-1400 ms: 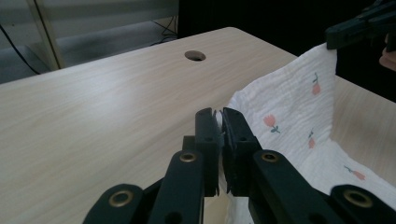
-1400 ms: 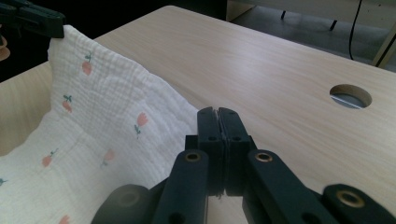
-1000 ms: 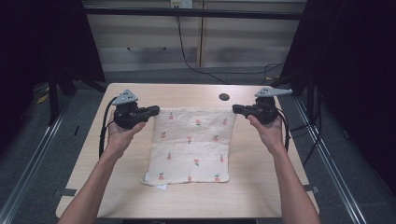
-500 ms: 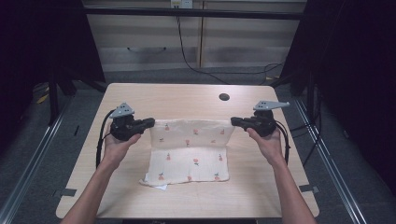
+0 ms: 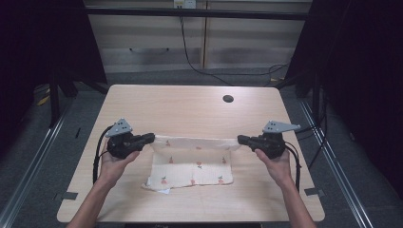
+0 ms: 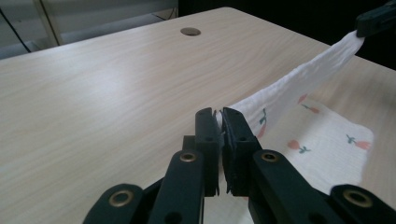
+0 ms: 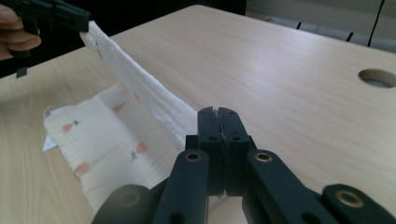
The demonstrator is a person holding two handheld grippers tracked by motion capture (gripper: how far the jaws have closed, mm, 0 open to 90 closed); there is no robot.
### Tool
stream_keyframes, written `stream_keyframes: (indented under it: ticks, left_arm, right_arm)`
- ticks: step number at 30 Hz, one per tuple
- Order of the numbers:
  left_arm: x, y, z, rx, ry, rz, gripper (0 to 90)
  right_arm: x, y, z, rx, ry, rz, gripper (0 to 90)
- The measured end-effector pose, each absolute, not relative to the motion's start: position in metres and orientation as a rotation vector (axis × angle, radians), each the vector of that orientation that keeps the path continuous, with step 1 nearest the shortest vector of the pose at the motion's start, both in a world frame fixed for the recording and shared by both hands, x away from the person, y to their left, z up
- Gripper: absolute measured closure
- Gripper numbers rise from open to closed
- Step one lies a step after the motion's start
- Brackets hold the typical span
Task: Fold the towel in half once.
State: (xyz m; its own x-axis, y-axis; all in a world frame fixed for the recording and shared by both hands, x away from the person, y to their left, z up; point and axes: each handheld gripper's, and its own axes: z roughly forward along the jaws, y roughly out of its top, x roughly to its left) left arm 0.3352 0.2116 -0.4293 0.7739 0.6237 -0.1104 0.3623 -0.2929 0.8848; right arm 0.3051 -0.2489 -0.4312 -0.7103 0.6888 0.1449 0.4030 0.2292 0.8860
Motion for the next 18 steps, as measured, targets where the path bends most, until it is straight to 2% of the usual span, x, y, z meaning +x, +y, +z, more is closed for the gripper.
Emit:
stream_keyframes:
  ticks: [9,18]
  left_arm:
    - [0.314,0.211,-0.444,2.008,0.717,0.278,85.9]
    - [0.298,0.211,-0.474,2.075,0.719,0.220,85.9]
  right_arm:
    - [0.281,-0.250,-0.446,1.025,2.295,1.427,89.5]
    - [0.266,-0.247,-0.475,1.059,2.391,1.364,89.4]
